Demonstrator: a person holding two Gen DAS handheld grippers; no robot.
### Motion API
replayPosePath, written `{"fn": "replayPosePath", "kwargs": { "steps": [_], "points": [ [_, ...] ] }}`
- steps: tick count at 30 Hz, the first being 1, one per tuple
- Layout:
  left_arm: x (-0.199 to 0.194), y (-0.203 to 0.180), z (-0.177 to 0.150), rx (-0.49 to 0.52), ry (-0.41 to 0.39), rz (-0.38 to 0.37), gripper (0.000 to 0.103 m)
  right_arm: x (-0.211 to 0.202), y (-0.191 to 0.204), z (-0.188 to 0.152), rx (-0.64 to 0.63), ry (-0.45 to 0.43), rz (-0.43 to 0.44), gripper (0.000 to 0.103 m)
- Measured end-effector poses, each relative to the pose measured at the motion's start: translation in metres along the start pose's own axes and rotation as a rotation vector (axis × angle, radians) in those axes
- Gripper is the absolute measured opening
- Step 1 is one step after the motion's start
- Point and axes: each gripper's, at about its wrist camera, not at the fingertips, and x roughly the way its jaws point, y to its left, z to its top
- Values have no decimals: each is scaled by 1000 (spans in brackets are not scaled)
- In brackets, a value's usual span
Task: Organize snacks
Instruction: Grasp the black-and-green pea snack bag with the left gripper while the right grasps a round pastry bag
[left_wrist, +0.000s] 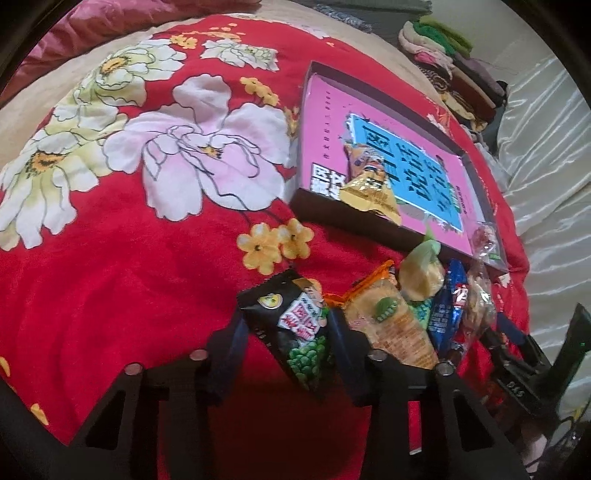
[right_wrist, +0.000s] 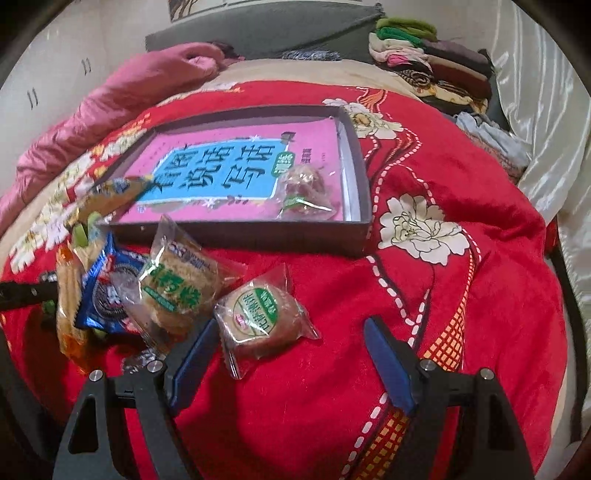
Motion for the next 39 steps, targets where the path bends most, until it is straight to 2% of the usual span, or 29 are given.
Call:
{"fn": "replayPosePath", "kwargs": {
  "steps": [8,12,15,19,24,32,39],
  "points": [
    [2,0,0,3,0,-15,39,8,9,5,-89,-21,-46,79],
    [2,1,1,-2,1,-27,38,13,9,7,-104,-17,-19,65],
    [3,3,2,-9,-1,-44,37,14,6,9,-86,-19,28,49],
    [3,6,3,-21,2,-65,36,12,-1,10,-55,-30,52,44],
    [-1,9,4,-35,4,-76,33,3,-16,10,27,-62,90,41],
    [-16,17,9,-56,-16,-76,30,-20,-44,13,182,-162,183,41],
    [-34,19,16,-53,-71,-69,30,-34,-41,16,167,-230,191,41]
  ]
}}
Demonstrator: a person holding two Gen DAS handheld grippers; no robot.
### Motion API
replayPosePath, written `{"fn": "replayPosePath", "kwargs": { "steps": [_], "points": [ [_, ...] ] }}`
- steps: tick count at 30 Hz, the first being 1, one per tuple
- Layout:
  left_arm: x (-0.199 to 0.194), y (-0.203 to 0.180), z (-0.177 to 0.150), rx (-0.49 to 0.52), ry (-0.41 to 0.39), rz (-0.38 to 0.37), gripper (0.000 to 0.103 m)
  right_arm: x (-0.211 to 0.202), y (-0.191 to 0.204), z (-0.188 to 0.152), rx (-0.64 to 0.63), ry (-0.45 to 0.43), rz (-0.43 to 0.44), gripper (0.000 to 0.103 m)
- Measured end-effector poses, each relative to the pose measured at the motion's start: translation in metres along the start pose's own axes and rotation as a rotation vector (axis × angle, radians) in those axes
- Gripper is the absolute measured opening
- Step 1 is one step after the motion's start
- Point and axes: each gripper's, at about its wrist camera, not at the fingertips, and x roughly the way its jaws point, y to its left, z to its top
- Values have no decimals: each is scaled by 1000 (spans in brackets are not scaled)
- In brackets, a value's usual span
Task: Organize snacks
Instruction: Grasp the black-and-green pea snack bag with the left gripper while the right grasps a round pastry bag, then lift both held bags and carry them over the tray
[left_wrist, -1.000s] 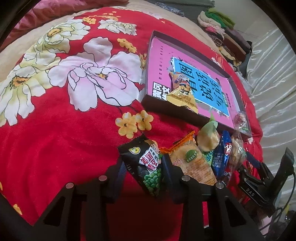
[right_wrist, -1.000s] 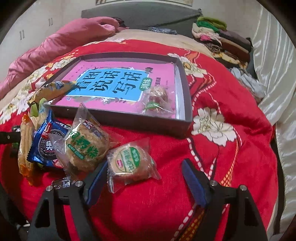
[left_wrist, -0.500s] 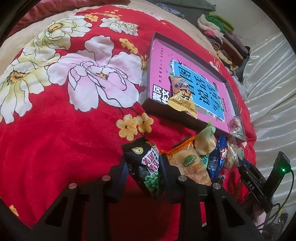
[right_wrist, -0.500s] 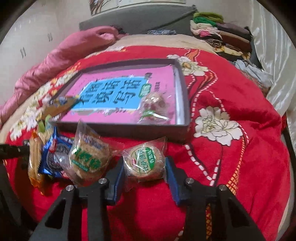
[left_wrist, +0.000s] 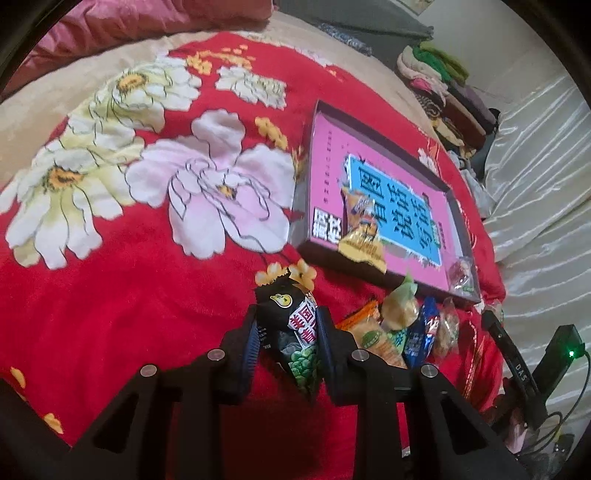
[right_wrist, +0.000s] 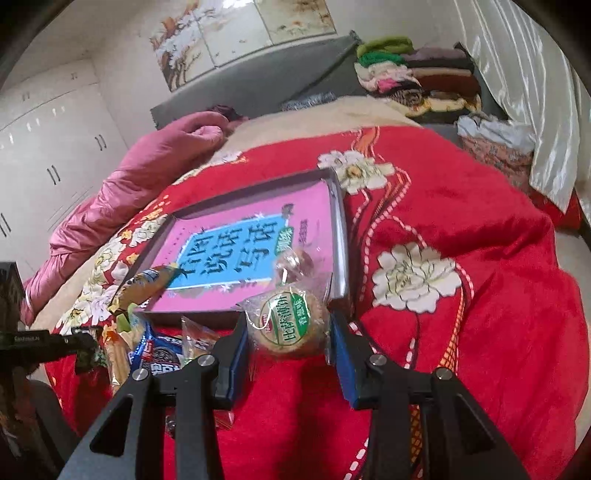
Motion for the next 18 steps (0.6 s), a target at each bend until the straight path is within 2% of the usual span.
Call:
{"fn": "replayPosePath", "kwargs": {
  "steps": [9,18],
  "points": [
    [-14,-3,6,8,-43,1,30,0,28,-2,-130,-16,-8,41],
    [-30,-19,9,62,-95,18,30,-6,27,1,-110,-45,29,41]
  ]
}}
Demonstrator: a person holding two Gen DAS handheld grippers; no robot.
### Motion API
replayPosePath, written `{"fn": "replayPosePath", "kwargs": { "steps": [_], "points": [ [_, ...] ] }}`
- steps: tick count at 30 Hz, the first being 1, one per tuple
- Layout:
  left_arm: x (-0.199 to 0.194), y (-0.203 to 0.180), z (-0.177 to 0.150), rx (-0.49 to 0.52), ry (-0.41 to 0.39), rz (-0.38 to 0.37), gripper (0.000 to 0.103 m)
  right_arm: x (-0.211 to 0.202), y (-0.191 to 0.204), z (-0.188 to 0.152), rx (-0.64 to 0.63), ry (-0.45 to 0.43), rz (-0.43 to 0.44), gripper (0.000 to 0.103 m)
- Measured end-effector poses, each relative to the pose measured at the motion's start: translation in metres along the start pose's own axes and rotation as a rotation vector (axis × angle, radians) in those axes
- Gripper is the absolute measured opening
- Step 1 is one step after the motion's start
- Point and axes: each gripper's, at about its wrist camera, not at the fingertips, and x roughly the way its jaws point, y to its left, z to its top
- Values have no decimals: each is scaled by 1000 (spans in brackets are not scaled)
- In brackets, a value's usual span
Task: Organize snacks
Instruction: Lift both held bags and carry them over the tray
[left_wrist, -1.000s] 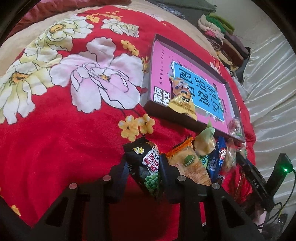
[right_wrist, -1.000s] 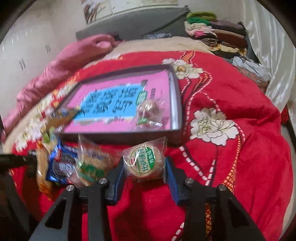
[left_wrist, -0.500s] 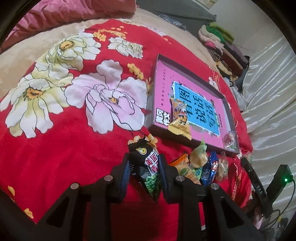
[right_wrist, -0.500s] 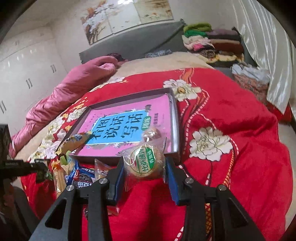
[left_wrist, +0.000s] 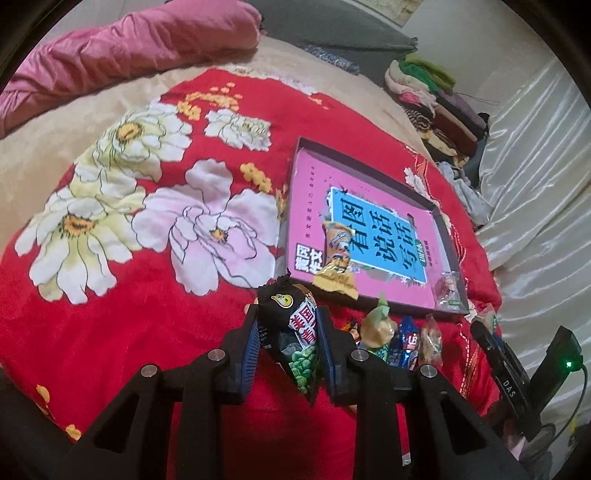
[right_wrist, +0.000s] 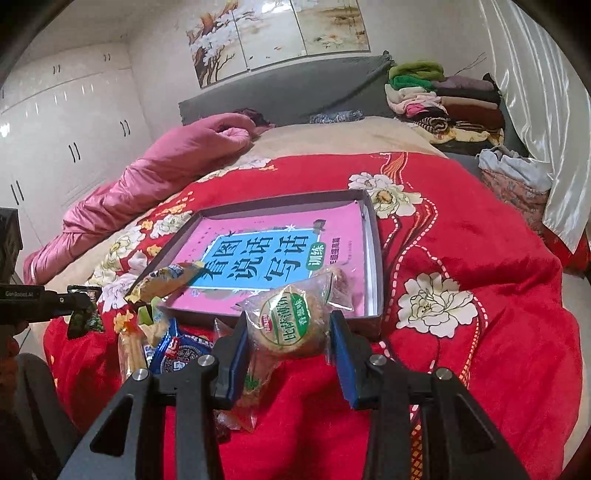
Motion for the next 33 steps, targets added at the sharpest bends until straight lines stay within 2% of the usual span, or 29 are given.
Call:
{"fn": "replayPosePath", "kwargs": {
  "steps": [12,33],
  "points": [
    [-14,-31,10,64,-69,-8,30,-5,2,6,-9,-36,17,41],
    [-3,-78,17,146,-102,-40,30,-4,13,17,-56,-73,27,41]
  ]
}}
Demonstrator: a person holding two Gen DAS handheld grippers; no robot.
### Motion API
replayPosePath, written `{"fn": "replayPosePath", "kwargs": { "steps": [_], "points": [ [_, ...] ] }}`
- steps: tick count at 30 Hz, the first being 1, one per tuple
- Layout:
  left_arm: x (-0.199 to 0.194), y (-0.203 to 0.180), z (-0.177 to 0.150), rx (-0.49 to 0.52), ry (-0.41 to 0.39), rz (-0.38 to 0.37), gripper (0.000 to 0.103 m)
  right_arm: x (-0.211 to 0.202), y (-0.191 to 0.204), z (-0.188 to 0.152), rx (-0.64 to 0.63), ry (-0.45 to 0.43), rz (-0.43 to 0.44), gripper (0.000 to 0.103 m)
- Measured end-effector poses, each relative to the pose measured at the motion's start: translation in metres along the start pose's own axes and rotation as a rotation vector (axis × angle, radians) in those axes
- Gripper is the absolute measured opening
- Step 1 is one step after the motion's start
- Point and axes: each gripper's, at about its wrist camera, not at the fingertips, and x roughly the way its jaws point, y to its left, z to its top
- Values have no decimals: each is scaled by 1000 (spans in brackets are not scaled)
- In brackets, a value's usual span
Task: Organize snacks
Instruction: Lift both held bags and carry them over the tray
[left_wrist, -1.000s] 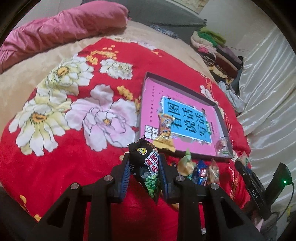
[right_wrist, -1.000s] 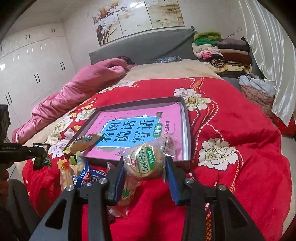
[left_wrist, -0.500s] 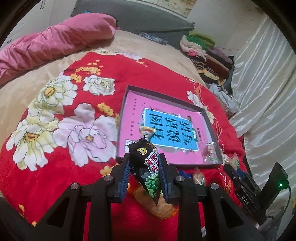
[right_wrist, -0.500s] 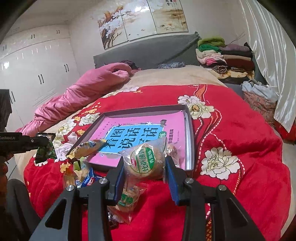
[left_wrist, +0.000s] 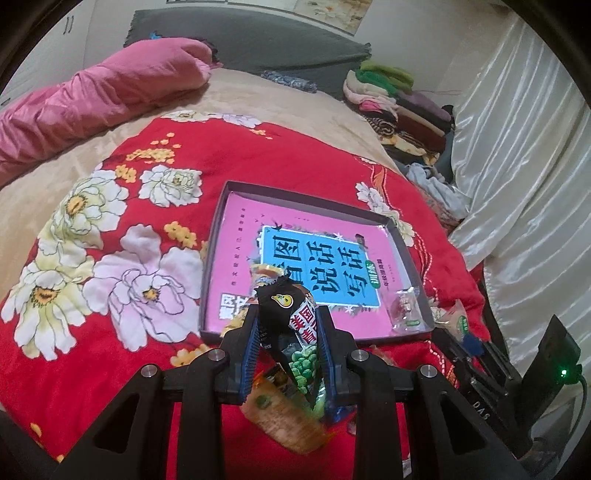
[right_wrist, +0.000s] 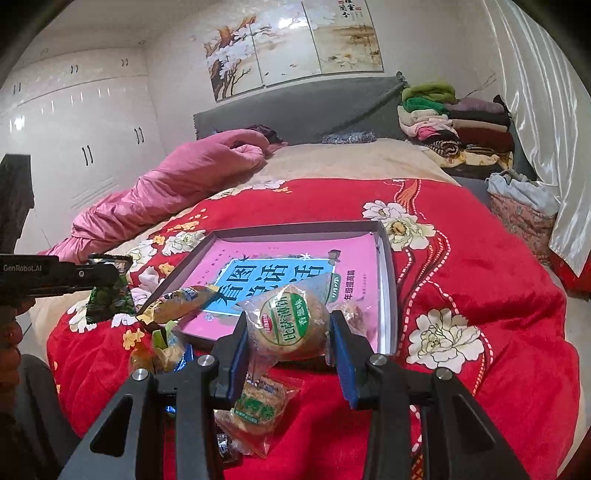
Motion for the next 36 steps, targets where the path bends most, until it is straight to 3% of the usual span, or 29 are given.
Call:
{"fn": "replayPosePath", "kwargs": {
  "steps": [20,32,36],
  "points": [
    [42,-16,20,26,3,1,30,22,-3,10,15,-6,19,41],
    [75,-16,20,17,59,-19,30,47,0,11,-6,41,24,41],
    [81,-15,19,14,72,-34,22,57,4,10,-13,71,42,41]
  ]
}}
